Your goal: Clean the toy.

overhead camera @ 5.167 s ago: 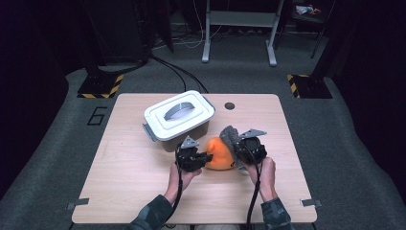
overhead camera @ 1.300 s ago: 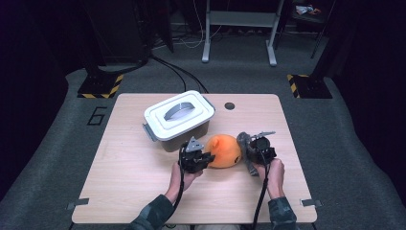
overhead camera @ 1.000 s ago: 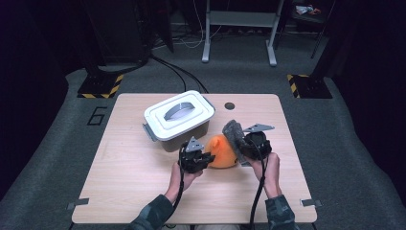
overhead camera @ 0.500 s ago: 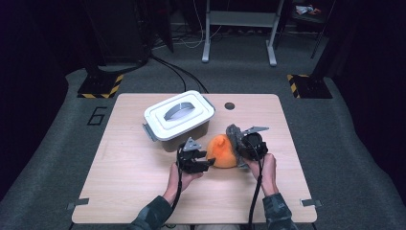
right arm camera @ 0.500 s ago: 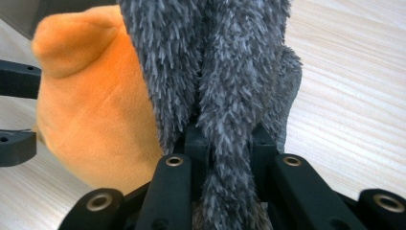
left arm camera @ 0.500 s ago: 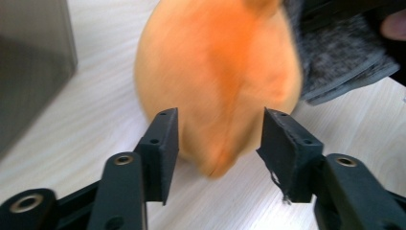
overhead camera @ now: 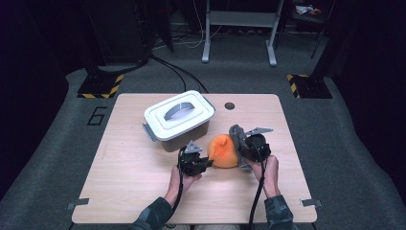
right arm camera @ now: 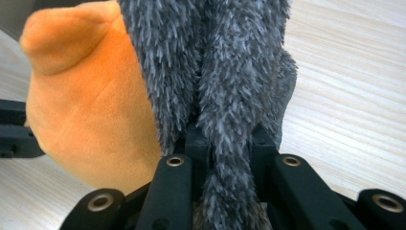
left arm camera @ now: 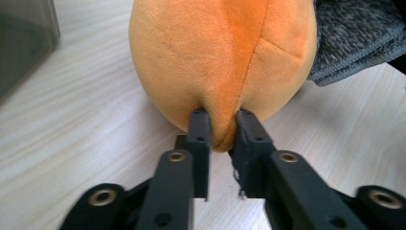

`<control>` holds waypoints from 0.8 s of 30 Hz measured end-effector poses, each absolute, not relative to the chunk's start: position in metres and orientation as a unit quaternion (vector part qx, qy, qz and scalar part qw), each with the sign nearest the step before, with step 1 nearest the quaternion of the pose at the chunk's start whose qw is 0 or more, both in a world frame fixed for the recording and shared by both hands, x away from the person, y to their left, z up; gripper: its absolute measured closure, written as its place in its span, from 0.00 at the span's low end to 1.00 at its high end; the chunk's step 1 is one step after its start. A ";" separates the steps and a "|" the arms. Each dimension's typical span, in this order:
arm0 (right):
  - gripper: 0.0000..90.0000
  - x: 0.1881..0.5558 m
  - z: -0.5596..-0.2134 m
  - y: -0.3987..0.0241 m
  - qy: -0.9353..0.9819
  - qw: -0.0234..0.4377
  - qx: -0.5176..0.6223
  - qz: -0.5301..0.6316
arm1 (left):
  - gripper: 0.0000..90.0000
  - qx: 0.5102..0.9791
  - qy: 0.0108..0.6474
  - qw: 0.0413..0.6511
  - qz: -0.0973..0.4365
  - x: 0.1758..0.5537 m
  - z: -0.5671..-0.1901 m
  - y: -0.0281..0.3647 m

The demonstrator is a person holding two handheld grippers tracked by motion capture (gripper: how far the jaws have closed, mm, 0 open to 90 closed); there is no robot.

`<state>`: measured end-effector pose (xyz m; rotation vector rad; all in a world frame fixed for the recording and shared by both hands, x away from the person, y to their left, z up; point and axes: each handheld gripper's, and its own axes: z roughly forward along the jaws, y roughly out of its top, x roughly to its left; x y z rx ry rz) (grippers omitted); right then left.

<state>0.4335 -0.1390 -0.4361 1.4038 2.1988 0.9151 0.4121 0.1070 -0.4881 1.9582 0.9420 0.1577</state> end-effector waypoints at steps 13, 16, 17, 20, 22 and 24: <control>0.85 0.423 -0.420 -0.150 0.761 0.208 0.511 0.342 | 0.93 0.800 0.345 0.471 0.136 0.417 -0.453 0.101; 0.85 0.419 -0.412 -0.150 0.760 0.218 0.503 0.349 | 0.93 0.805 0.333 0.468 0.149 0.418 -0.445 0.098; 0.85 0.417 -0.409 -0.149 0.761 0.220 0.499 0.351 | 0.93 0.806 0.330 0.470 0.143 0.418 -0.443 0.097; 0.85 0.412 -0.398 -0.144 0.763 0.232 0.486 0.357 | 0.93 0.810 0.320 0.469 0.150 0.419 -0.440 0.092; 0.85 0.408 -0.389 -0.139 0.768 0.240 0.471 0.360 | 0.93 0.816 0.311 0.464 0.150 0.419 -0.438 0.089; 0.85 0.404 -0.381 -0.131 0.771 0.244 0.460 0.367 | 0.93 0.822 0.296 0.461 0.157 0.418 -0.437 0.085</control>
